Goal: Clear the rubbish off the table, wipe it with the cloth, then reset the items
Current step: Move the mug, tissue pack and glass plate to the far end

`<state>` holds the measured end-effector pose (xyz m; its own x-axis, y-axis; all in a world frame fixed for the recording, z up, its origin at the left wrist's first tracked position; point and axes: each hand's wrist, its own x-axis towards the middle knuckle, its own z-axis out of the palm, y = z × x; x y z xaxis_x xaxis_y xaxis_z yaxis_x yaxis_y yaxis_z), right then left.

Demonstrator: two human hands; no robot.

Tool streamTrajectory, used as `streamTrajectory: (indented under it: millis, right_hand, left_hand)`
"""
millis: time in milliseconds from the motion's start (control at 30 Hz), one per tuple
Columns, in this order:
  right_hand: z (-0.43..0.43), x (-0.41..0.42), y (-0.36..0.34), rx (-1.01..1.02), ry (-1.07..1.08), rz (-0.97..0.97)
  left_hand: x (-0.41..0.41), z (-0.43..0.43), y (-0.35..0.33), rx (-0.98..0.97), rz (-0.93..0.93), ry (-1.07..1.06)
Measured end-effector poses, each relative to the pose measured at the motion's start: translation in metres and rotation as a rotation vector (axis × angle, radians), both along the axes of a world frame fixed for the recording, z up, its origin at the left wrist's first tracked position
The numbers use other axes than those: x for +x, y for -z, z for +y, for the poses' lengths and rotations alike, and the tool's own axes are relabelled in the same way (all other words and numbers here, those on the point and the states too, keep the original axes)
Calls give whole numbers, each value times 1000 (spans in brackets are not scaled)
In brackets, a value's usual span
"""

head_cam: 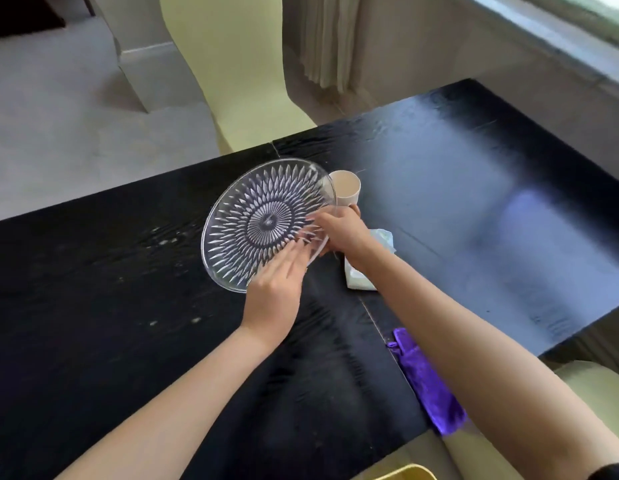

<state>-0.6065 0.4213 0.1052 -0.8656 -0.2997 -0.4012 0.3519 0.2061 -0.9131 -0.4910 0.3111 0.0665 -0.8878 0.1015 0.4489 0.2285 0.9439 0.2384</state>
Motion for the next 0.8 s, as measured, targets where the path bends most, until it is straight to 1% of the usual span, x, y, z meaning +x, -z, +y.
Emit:
streamTrajectory:
  millis: [100, 167, 233, 400, 533, 600, 700, 800]
  right_hand:
    - [32, -9, -5, 83, 116, 206]
    - [59, -13, -5, 68, 203, 244]
    - [89, -17, -2, 30, 320, 212]
    - [156, -18, 19, -43, 624, 114]
    - [196, -10, 54, 6, 835, 14]
    - [209, -5, 69, 14, 945, -48]
    - [219, 2, 94, 18, 1066, -135]
    - [228, 6, 119, 30, 1124, -189]
  left_hand:
    - [-18, 19, -3, -20, 0, 112]
    - [-26, 30, 5, -93, -32, 156]
    - [-31, 38, 14, -156, -72, 156]
    - [-45, 60, 30, -184, -209, 136]
    - [-59, 84, 42, -149, -439, 167]
    - [-67, 96, 55, -186, -581, 193]
    - [-77, 110, 77, -276, -731, 247]
    - [-85, 117, 93, -363, -814, 255]
